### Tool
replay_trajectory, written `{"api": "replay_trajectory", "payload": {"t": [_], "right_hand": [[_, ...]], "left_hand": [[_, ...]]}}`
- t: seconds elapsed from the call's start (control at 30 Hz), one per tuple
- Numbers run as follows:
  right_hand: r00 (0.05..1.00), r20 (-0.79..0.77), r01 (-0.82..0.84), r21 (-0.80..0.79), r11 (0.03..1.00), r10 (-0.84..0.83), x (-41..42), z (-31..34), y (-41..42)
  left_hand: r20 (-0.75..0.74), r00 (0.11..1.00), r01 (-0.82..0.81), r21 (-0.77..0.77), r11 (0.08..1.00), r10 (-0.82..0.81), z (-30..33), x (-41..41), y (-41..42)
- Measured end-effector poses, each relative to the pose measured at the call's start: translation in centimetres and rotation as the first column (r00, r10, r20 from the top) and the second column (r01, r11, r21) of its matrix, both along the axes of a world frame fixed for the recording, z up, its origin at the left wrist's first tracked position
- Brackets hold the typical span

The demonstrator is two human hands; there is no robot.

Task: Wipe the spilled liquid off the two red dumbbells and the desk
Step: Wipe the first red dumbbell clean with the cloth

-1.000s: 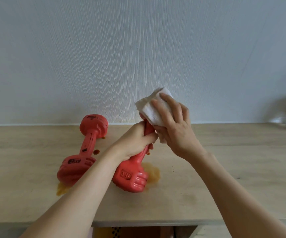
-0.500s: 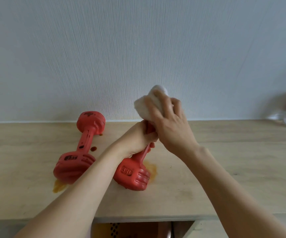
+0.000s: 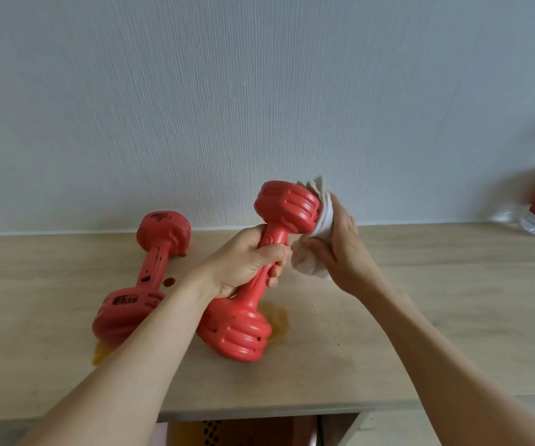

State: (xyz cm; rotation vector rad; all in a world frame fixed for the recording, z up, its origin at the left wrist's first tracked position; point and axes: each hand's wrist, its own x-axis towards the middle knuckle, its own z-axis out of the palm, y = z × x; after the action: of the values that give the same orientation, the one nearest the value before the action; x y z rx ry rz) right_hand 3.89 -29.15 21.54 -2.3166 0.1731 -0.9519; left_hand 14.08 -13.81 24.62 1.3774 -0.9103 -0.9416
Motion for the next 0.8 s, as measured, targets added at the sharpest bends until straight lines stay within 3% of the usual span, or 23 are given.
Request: {"api": "replay_trajectory", "payload": {"t": [0.17, 0.4, 0.47, 0.63, 0.73, 0.8], "right_hand": [[0.999, 0.042, 0.009, 0.090, 0.996, -0.013, 0.2, 1.4, 0.6], [0.991, 0.119, 0.083, -0.226, 0.970, -0.057, 0.5, 3.3, 2.4], [0.996, 0.081, 0.059, -0.173, 0.983, -0.046, 0.6, 2.9, 2.2], [0.997, -0.006, -0.080, 0.133, 0.988, 0.082, 0.0, 2.0, 1.4], [0.999, -0.005, -0.034, 0.168, 0.985, 0.035, 0.0, 2.8, 1.6], [0.999, 0.016, 0.040, 0.117, 0.992, -0.042, 0.0, 3.3, 2.0]], "left_hand": [[0.002, 0.999, -0.041, -0.078, 0.996, 0.041, 0.4, -0.1, 0.1], [0.041, 0.984, -0.172, -0.029, 0.985, 0.173, 0.3, -0.2, 0.0], [0.039, 0.986, -0.159, -0.018, 0.987, 0.160, 0.3, -0.3, 0.0], [-0.007, 0.997, -0.073, 0.017, 0.997, 0.073, 0.3, -0.2, 0.4], [0.045, 0.996, -0.083, 0.054, 0.995, 0.080, 0.8, -0.3, 0.3], [0.178, 0.979, -0.123, 0.131, 0.984, 0.098, 1.3, -0.3, 0.0]]}}
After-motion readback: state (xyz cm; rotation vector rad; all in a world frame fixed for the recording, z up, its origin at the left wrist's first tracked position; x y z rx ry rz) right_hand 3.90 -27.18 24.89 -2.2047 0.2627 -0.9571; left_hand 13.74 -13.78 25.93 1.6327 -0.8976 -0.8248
